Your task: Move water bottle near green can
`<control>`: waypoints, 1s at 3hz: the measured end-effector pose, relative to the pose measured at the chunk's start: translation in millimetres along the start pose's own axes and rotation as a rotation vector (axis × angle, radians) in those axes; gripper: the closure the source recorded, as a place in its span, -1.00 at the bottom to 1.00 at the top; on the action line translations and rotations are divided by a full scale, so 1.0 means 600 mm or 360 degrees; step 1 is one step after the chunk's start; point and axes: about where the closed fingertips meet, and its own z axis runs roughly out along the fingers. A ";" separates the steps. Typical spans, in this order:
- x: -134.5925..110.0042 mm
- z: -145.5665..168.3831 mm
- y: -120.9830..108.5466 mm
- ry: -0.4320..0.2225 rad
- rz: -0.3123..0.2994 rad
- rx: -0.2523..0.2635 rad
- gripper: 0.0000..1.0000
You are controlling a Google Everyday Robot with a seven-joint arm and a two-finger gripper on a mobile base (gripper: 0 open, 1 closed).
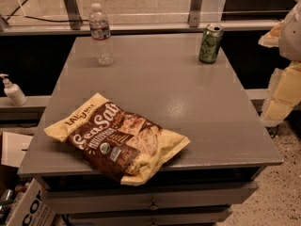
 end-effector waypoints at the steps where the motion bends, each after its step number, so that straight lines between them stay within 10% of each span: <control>1: 0.000 0.000 0.000 0.0000 0.0000 0.0000 -1.00; 3: -0.039 0.064 0.014 -0.0237 0.0035 -0.0048 -1.00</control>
Offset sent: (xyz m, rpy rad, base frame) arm 0.0067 0.0165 -0.0280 0.1081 0.0138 0.0194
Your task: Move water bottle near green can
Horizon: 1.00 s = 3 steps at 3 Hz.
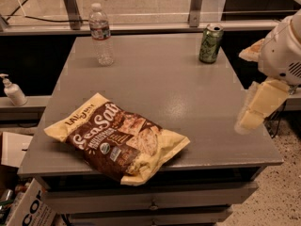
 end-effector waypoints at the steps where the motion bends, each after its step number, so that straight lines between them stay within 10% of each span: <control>1: -0.030 0.057 -0.008 -0.0243 0.0062 -0.0038 -1.00; 3: -0.124 0.149 -0.061 -0.0811 0.0269 -0.0178 -1.00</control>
Offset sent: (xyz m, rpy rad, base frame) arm 0.0867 0.0775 -0.0574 0.6011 -0.0137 -0.0106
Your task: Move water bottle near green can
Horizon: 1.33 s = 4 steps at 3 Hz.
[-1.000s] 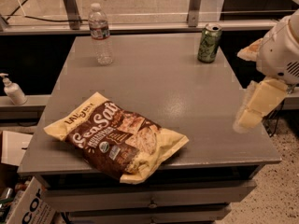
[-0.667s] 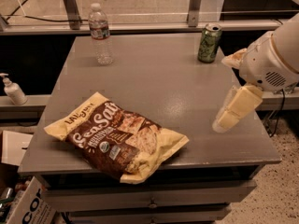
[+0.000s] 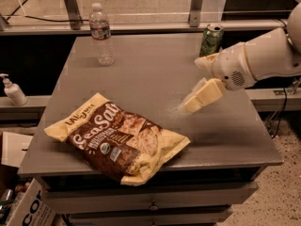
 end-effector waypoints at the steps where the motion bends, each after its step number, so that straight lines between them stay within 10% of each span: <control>1: -0.006 0.007 0.003 -0.0034 0.0022 -0.0024 -1.00; 4: -0.088 0.080 -0.025 -0.0374 0.0056 -0.0030 -1.00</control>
Offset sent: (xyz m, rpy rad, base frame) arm 0.0014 0.0066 -0.0002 0.0366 0.0148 0.0023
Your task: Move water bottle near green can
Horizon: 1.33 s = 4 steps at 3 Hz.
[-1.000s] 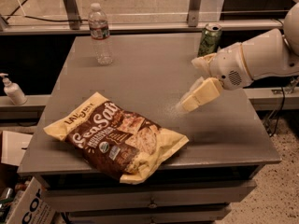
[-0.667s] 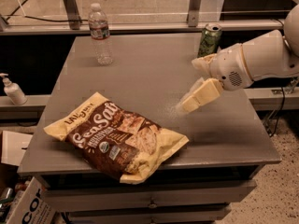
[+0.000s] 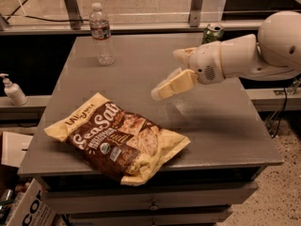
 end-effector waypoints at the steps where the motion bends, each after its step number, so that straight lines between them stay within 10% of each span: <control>1: -0.029 0.060 -0.021 -0.0119 0.0035 0.0027 -1.00; 4: -0.054 0.127 -0.050 -0.0248 0.0121 0.0129 -1.00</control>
Offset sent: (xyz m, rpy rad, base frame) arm 0.0962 0.1069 -0.0054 0.1835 -0.0205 -0.1465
